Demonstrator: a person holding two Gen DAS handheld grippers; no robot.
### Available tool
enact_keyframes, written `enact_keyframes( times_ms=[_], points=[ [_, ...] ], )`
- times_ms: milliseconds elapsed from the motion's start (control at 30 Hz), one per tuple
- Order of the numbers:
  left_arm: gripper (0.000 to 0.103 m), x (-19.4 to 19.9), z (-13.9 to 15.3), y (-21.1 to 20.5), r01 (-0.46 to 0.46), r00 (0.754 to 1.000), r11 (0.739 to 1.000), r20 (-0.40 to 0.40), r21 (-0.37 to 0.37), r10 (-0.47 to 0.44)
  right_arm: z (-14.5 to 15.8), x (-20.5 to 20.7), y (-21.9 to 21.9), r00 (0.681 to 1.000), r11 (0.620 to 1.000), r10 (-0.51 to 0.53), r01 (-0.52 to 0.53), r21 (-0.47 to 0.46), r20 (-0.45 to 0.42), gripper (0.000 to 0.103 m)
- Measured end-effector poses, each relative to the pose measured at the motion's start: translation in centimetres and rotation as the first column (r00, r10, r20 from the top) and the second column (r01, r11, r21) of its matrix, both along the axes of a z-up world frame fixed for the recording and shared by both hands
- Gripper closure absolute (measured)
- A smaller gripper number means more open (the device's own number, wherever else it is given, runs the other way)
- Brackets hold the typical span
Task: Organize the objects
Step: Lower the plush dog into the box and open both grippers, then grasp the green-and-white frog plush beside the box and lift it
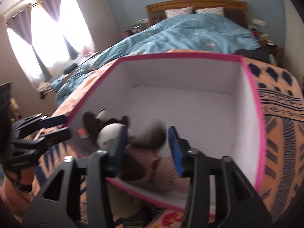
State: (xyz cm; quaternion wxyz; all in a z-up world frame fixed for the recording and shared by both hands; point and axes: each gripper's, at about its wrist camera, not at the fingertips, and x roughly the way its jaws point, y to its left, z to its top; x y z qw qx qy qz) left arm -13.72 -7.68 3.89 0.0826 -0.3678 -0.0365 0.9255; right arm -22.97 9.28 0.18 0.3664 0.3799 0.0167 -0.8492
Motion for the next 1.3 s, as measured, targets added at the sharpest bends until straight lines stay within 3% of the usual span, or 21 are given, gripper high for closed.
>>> enact_keyframes(
  times_ms=[67,200,333,400,500,633,800,1100,1300],
  points=[
    [0.048,0.6,0.3,-0.1,0.002,1.0,1.0,-0.022,0.018,-0.002,0.6,0.0,0.9,0.998,0.999,-0.053,0.052,-0.01,-0.02,0.046],
    [0.039,2.1,0.6,-0.1,0.037,0.997,0.998,-0.065,0.058,-0.033,2.0,1.6,2.3,0.996,0.997,-0.06,0.057,-0.049,-0.063,0.046],
    [0.038,3.0,0.4,0.6,0.067,0.995,0.997,-0.081,0.048,-0.063,3.4,5.1,1.5,0.988,0.995,0.088,-0.094,-0.04,-0.123,0.046],
    [0.038,3.2,0.3,0.9,0.082,0.993,0.996,-0.086,0.041,-0.078,3.3,5.8,0.0,0.979,0.982,0.187,-0.189,-0.02,-0.082,0.047],
    [0.038,3.3,0.1,1.1,0.09,0.993,0.995,-0.083,0.05,-0.085,2.0,4.8,-2.2,0.968,0.968,0.252,-0.252,-0.011,0.004,0.051],
    [0.038,3.3,-0.3,0.9,0.087,0.994,0.994,-0.072,0.064,-0.082,0.6,1.8,-4.2,0.973,0.978,0.208,-0.209,-0.004,0.098,0.051],
    [0.038,3.8,-0.9,0.5,0.089,0.994,0.992,-0.072,0.093,-0.083,0.3,-0.6,-4.2,0.988,0.995,0.094,-0.089,-0.044,0.124,0.05],
    [0.038,5.0,-2.9,0.9,0.152,0.988,0.976,-0.058,0.153,-0.145,1.3,6.9,-0.7,0.986,0.987,0.16,-0.161,-0.025,-0.049,0.05],
    [0.038,4.8,-5.8,1.7,0.166,0.985,0.973,0.026,0.161,-0.172,-0.6,9.5,1.2,0.989,0.99,0.137,-0.138,-0.016,-0.047,0.05]
  ],
)
